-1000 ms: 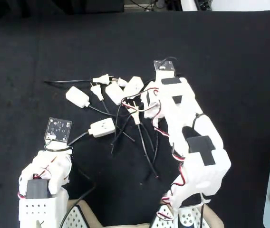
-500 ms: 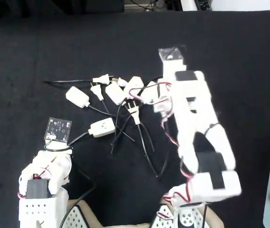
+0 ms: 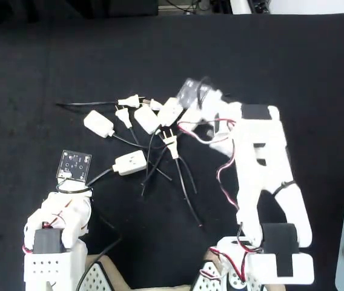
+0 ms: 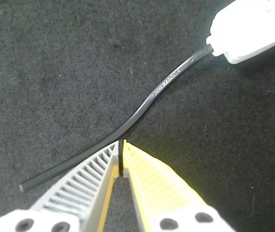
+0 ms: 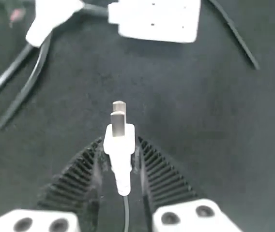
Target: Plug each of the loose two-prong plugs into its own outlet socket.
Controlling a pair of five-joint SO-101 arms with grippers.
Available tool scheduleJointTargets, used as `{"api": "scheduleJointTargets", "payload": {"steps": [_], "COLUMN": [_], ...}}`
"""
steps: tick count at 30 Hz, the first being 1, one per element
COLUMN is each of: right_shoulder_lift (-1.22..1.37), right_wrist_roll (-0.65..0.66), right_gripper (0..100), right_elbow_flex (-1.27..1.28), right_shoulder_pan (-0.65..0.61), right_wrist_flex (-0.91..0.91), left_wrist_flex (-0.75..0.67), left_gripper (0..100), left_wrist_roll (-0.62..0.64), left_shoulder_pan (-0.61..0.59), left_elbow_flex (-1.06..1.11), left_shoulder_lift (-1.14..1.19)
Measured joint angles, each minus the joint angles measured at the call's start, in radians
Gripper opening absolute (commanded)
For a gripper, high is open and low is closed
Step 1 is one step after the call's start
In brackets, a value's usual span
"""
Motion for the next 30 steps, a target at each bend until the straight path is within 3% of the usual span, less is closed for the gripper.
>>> {"api": "scheduleJointTargets", "payload": {"steps": [6,14,18,23,30], "right_shoulder_lift": [0.000,0.000,0.000,0.000,-0.049], "right_wrist_roll": [0.275,0.400,0.411,0.358,0.218], "right_gripper": [1.1,1.4,4.3,19.5,16.7], "right_elbow_flex": [0.160,0.207,0.210,0.210,0.210], "right_shoulder_pan": [-0.006,-0.021,-0.017,-0.020,-0.018], "right_wrist_flex": [-0.155,-0.226,-0.227,-0.227,-0.206], "left_wrist_flex": [0.000,0.000,0.000,0.000,0.000], "left_gripper": [3,3,3,3,3], "left_wrist_roll": [0.000,0.000,0.000,0.000,0.000], "left_shoulder_pan": [0.000,0.000,0.000,0.000,0.000], "left_elbow_flex": [0.000,0.000,0.000,0.000,0.000], "left_shoulder_lift": [0.000,0.000,0.000,0.000,0.000]}}
